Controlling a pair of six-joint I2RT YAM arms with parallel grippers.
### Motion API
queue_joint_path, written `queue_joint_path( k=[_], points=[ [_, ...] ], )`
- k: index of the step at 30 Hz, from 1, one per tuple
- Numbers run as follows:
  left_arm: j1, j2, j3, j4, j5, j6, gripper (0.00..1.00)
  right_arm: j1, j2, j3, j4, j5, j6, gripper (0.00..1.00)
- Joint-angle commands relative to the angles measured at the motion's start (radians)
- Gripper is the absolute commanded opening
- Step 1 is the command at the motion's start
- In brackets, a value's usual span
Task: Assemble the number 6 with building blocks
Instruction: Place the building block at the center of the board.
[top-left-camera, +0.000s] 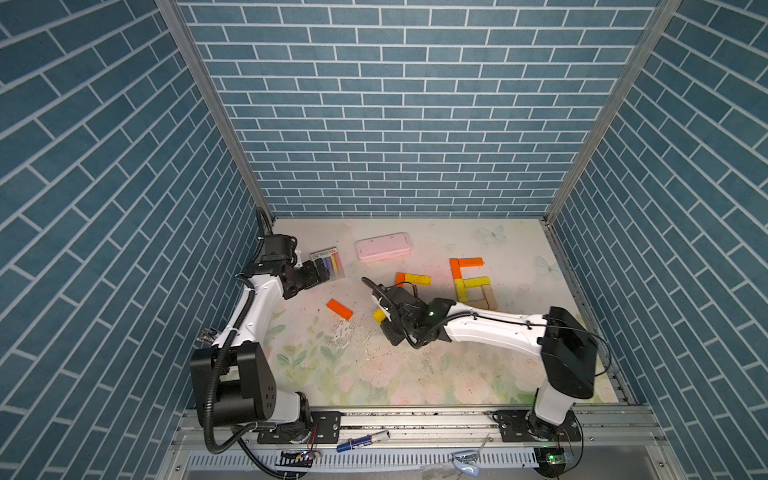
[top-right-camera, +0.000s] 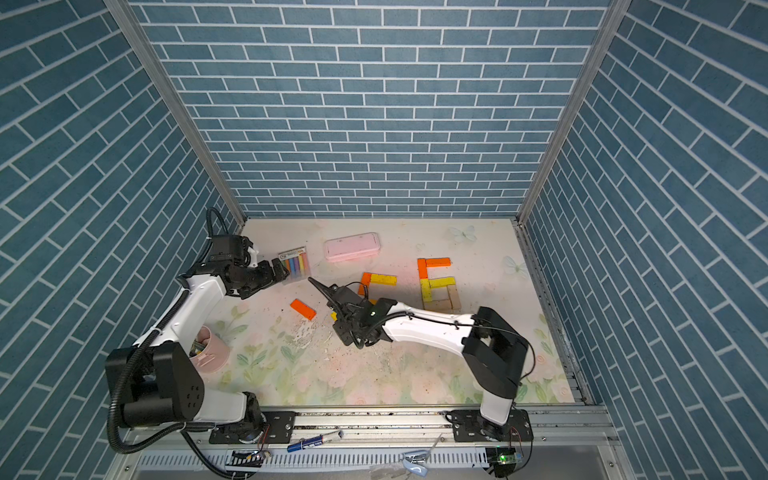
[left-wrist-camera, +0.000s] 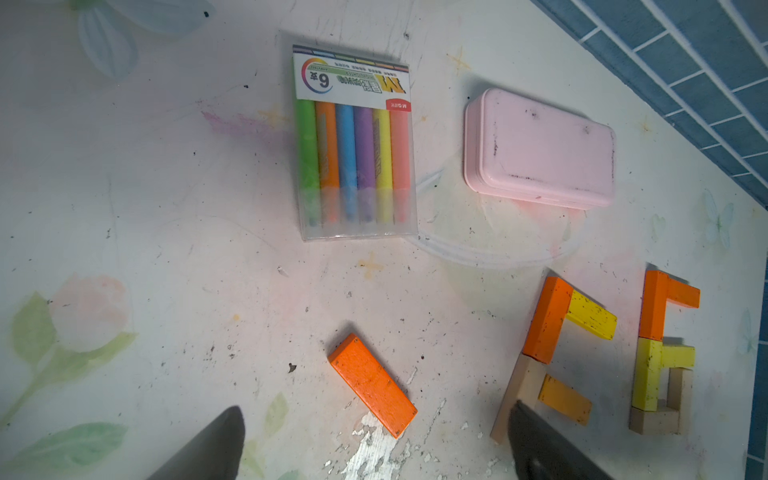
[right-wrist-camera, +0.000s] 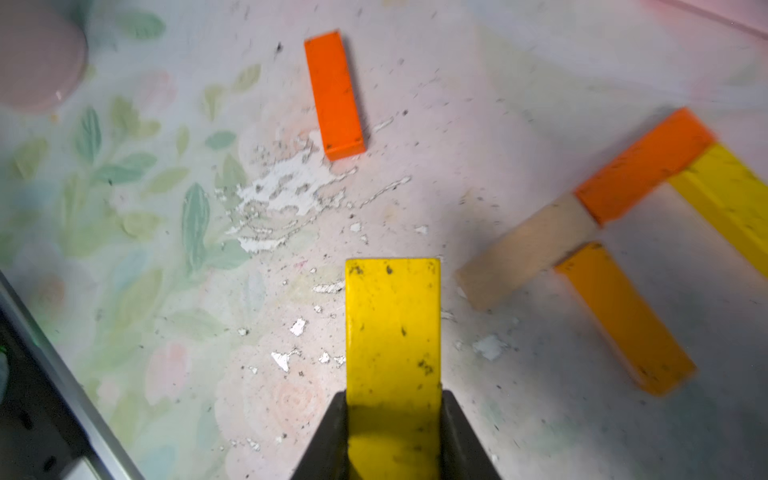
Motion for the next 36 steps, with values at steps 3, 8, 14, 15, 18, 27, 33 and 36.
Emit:
queue_joint_path(
  k=[3,8,14,15,18,27,33,36],
  points=[
    [-0.026,-0.015,-0.009,0.005,0.008,-0.015,0.99,0.005,-0.145,-0.105,-0.038,0.245,0.356,0.13],
    [-0.039,-0.010,-0.011,0.009,0.018,-0.016,0.99,0.005,-0.136,-0.090,-0.234,0.324,0.625,0.10],
    [-0.051,-0.003,-0.011,0.005,0.010,-0.012,0.99,0.003,-0.036,-0.107,-0.253,0.295,0.801,0.10],
    [-0.055,-0.003,-0.011,0.003,0.005,-0.009,0.99,0.003,-0.017,-0.106,-0.238,0.280,0.812,0.10],
    [-0.071,-0.003,-0.009,-0.003,-0.007,-0.003,0.99,0.000,0.044,-0.106,-0.198,0.246,0.849,0.10],
    [-0.102,-0.007,-0.006,-0.013,-0.024,0.008,0.99,-0.031,0.199,-0.047,-0.200,0.191,0.894,0.14],
    [-0.102,-0.009,-0.006,-0.016,-0.028,0.011,0.99,-0.055,0.239,-0.011,-0.189,0.169,0.864,0.22],
    [-0.103,-0.013,-0.006,-0.018,-0.030,0.014,0.99,-0.064,0.230,0.012,-0.186,0.160,0.829,0.36]
  ],
)
